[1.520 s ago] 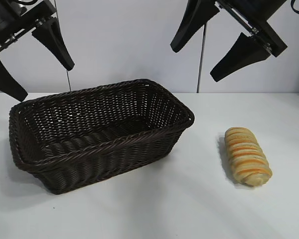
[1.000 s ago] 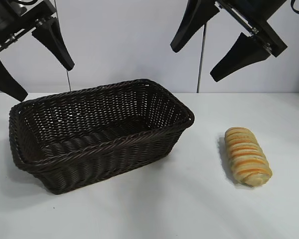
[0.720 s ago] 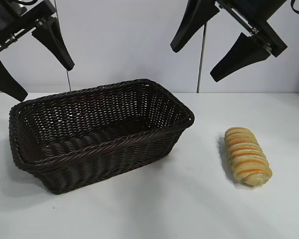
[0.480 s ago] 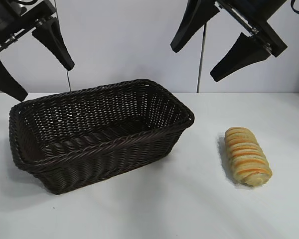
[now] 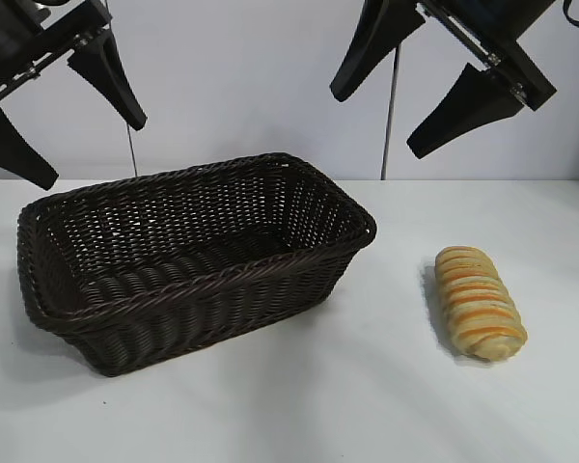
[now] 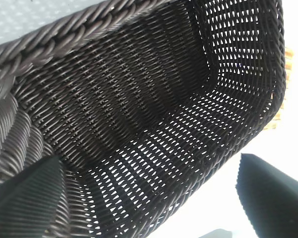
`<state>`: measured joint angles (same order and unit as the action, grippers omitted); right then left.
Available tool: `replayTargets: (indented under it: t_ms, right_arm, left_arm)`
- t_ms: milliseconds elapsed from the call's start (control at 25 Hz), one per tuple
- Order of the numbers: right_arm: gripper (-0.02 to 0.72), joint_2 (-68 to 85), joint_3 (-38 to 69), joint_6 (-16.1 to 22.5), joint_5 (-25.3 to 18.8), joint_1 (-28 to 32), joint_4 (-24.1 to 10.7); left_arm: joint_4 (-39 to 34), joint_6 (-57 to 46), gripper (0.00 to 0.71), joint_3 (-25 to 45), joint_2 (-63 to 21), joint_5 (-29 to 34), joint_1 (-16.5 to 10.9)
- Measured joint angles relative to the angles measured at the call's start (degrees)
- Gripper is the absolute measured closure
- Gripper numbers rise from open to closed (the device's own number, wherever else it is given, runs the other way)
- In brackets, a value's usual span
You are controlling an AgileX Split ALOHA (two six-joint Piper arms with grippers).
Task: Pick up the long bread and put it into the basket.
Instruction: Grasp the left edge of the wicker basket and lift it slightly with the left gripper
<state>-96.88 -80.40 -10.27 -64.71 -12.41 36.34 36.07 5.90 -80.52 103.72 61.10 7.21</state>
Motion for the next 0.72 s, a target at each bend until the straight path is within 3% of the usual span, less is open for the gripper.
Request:
replayTargets:
  t_ms: [320, 520, 600, 720]
  right_arm:
    - [0.155, 0.0, 0.0, 0.0, 0.0, 0.0, 0.0]
    - [0.155, 0.0, 0.0, 0.0, 0.0, 0.0, 0.0]
    - [0.155, 0.0, 0.0, 0.0, 0.1, 0.0, 0.0]
    - [0.155, 0.0, 0.0, 0.0, 0.1, 0.0, 0.0]
  left_arm:
    - [0.0, 0.0, 0.023, 0.0, 0.0, -0.3, 0.0]
    - [-1.6, -0.4, 0.023, -4.0, -0.6, 4.9, -0.8]
    - [-4.9, -3.3, 0.023, -8.3, -1.6, 7.6, -1.8]
    - [-16.1, -10.9, 0.023, -13.2, -3.7, 8.5, -2.6]
